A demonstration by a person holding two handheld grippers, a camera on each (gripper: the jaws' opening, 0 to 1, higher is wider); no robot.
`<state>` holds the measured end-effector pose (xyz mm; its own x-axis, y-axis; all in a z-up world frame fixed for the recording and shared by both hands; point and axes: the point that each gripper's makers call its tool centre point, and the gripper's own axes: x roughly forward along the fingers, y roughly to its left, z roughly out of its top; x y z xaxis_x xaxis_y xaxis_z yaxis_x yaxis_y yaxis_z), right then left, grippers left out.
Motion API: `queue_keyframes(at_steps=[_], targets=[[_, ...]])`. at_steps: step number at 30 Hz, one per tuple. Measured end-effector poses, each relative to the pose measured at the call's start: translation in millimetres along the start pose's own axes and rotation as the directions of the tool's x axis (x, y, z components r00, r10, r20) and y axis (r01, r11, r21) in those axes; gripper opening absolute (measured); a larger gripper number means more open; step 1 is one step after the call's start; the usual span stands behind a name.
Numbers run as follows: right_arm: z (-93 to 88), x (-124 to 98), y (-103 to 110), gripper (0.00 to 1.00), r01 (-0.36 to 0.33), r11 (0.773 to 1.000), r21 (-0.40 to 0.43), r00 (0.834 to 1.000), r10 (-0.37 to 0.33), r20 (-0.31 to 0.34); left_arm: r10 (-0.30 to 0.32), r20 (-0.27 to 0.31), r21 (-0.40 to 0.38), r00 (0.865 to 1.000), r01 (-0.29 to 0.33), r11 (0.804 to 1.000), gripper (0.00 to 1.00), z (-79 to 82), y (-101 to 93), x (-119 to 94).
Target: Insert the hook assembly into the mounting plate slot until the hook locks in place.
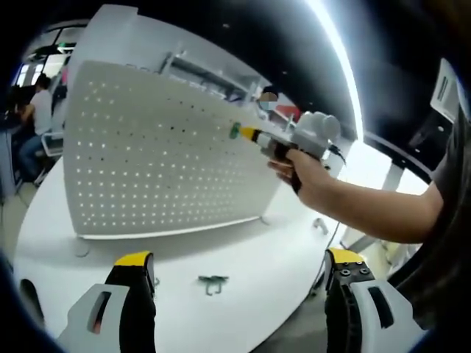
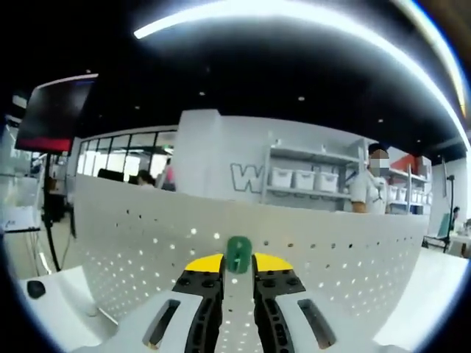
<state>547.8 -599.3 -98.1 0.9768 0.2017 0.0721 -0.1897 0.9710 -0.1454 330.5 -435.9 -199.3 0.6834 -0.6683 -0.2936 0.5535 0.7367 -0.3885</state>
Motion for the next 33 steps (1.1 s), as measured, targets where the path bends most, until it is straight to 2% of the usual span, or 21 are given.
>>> queue_keyframes(at_steps=[5, 11, 14, 15, 16, 18, 22, 23, 28, 33], targets=[[-14.0, -16, 3, 0.13, -0.007, 1.0, 0.01, 1.0, 0.008, -0.03, -0.006, -0.005, 0.002, 1.0, 0.006, 1.0, 0.98, -2.0, -2.5, 1], [-33.6, -43, 11, 0.13, -0.041, 0.999, -0.019, 0.996, 0.039, -0.074, -0.019, -0.022, 0.005, 1.0, 0.019, 1.0, 0.98, -9.2, -7.0, 3], [-48.6, -53, 16, 0.13, -0.07, 0.997, -0.023, 0.991, 0.066, -0.118, -0.025, -0.03, 0.006, 0.999, 0.025, 1.0, 0.98, -12.3, -8.8, 4], [-62.2, -62, 24, 0.12, -0.11, 0.994, -0.004, 0.982, 0.108, -0.155, -0.025, -0.032, 0.005, 0.999, 0.025, 1.0, 0.98, -13.0, -9.2, 4], [-65.2, -65, 26, 0.12, -0.121, 0.993, -0.002, 0.979, 0.119, -0.163, -0.026, -0.033, 0.005, 0.999, 0.026, 1.0, 0.98, -13.6, -9.6, 4], [-82.6, -76, 36, 0.12, -0.17, 0.985, -0.027, 0.964, 0.16, -0.214, -0.03, -0.04, 0.006, 0.999, 0.03, 1.0, 0.99, -16.1, -10.3, 4], [-111.1, -100, 46, 0.12, -0.207, 0.978, 0.003, 0.938, 0.2, -0.283, -0.022, -0.05, 0.007, 0.999, 0.022, 1.0, 1.0, -19.0, -9.7, 3], [-119.8, -108, 50, 0.12, -0.221, 0.975, 0.032, 0.925, 0.22, -0.309, -0.02, -0.049, 0.007, 0.999, 0.02, 1.0, 1.0, -19.1, -9.8, 3], [-139.6, -135, 50, 0.12, -0.243, 0.969, 0.046, 0.901, 0.243, -0.36, -0.013, -0.057, 0.015, 0.998, 0.014, 1.0, 1.0, -21.2, -8.7, 0], [-144.1, -160, 51, 0.12, -0.263, 0.964, 0.043, 0.887, 0.259, -0.383, -0.01, -0.067, 0.013, 0.998, 0.011, 1.0, 1.0, -27.5, -9.6, -3]])
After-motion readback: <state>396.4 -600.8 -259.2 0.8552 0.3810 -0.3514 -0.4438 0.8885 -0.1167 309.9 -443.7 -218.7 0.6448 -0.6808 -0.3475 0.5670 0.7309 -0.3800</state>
